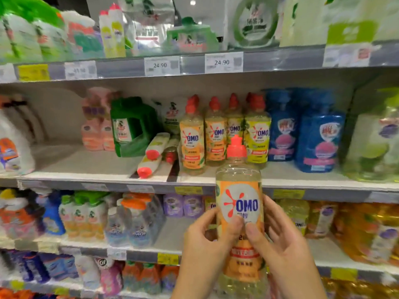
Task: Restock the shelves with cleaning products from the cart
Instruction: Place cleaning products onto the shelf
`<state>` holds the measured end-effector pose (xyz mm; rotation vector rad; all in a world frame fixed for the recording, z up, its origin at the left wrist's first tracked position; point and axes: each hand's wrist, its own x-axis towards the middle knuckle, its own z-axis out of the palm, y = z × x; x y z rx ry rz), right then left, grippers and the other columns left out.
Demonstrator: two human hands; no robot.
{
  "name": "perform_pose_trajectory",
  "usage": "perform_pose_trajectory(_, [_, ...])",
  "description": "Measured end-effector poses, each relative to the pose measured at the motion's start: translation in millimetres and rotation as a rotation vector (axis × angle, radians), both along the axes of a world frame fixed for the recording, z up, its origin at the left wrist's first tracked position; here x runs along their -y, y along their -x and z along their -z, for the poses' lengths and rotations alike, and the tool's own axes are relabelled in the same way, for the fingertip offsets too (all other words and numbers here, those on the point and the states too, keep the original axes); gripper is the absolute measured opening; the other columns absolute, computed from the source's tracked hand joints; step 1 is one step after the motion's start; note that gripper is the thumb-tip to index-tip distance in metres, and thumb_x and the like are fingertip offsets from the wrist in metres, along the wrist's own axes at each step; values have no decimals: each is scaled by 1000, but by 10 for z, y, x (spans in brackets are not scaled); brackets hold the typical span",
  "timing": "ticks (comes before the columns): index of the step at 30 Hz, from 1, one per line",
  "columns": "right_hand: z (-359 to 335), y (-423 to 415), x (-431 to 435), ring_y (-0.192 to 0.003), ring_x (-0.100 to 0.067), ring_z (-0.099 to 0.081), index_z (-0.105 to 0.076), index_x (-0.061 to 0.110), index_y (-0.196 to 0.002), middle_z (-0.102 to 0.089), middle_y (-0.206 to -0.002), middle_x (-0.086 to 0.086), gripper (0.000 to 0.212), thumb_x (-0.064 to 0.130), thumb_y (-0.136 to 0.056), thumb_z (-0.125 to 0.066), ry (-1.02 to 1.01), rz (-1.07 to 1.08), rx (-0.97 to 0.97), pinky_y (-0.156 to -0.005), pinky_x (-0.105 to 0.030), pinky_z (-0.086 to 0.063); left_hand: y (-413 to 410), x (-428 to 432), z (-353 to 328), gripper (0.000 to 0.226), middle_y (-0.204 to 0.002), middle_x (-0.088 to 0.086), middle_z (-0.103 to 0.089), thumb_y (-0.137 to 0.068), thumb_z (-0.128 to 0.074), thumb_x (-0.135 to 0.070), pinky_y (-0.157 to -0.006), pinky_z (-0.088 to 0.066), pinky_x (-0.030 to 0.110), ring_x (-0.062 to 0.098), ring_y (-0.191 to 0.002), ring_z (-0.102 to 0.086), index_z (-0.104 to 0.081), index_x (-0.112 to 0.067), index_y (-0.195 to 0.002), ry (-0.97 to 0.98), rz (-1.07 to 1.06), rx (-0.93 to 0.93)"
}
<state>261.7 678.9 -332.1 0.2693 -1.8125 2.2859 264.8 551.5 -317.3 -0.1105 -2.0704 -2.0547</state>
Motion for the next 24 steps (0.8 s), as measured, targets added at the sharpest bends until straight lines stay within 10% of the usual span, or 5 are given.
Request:
perform_pose_trajectory(17, [-408,2025,35,-100,-6,-68,-52,38,-126,-72,-109,5,68,20,-63,-72,-42,217,-129,-77,-16,-55,2337,96,-346,32,-94,-20,-72,-71,-77,-45,-84,-54,24,-6,-91,-64,-65,-33,-97,212,193,-94])
perform_pose_trajectory(24, [-172,2430,-88,-116,-9,-61,-48,36,-128,-63,-128,7,65,-6,-81,-62,-64,161,-103,-93,-27,-53,2700,-98,-166,67,-127,-2,-55,-55,-80,-35,-102,-44,38,18,-122,-53,-54,-35,-116,273,68,-103])
